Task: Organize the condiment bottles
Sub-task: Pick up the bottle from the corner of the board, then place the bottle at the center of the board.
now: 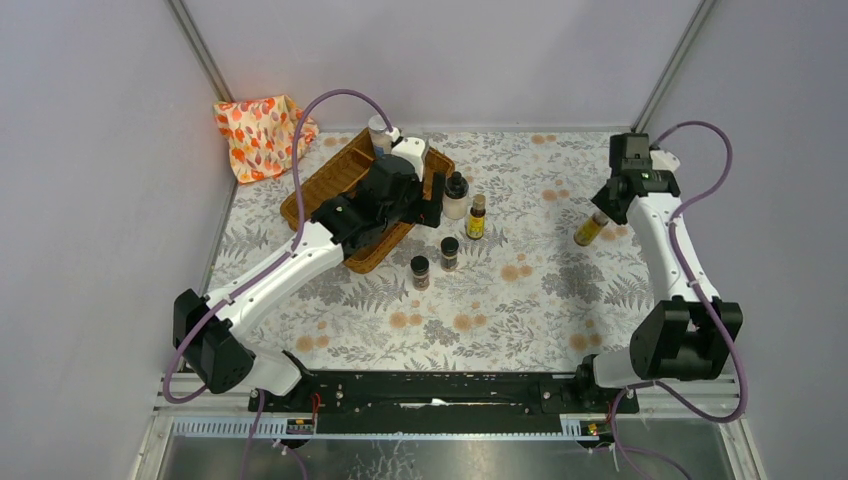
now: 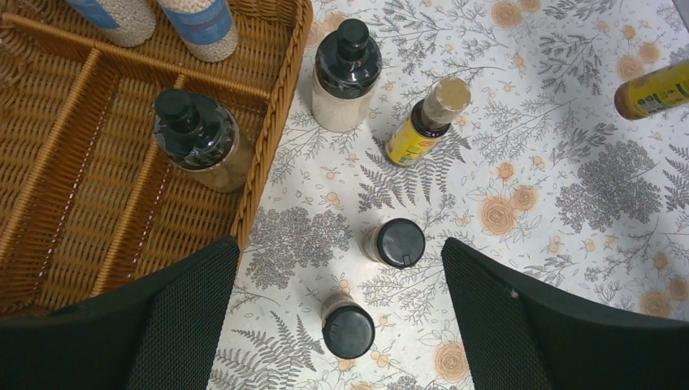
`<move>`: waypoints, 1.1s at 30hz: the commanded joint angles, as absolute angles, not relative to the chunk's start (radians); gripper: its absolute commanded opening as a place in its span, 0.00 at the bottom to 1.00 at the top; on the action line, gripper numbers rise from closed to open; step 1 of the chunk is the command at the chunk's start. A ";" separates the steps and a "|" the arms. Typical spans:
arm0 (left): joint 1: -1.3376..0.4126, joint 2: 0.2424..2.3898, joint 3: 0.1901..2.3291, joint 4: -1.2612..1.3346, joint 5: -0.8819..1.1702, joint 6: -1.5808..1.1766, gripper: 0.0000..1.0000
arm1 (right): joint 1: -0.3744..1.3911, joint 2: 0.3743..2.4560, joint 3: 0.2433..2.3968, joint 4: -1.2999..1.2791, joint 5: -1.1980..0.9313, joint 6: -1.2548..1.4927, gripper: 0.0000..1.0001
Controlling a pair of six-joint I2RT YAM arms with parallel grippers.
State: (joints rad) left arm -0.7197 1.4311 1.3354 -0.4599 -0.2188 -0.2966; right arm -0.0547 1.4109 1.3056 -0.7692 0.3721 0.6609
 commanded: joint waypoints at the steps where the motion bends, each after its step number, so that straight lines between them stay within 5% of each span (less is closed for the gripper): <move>1: -0.727 1.405 1.387 -0.497 -0.269 -0.304 0.99 | 0.010 1.454 1.432 -0.723 0.380 0.608 0.00; 19: -0.722 1.393 1.520 -0.639 -0.455 -0.315 0.99 | 0.244 1.695 1.818 -0.737 0.361 0.507 0.00; 33: -0.664 1.409 1.624 -0.719 -0.498 -0.313 0.99 | 0.322 2.010 2.376 -0.863 0.271 0.426 0.00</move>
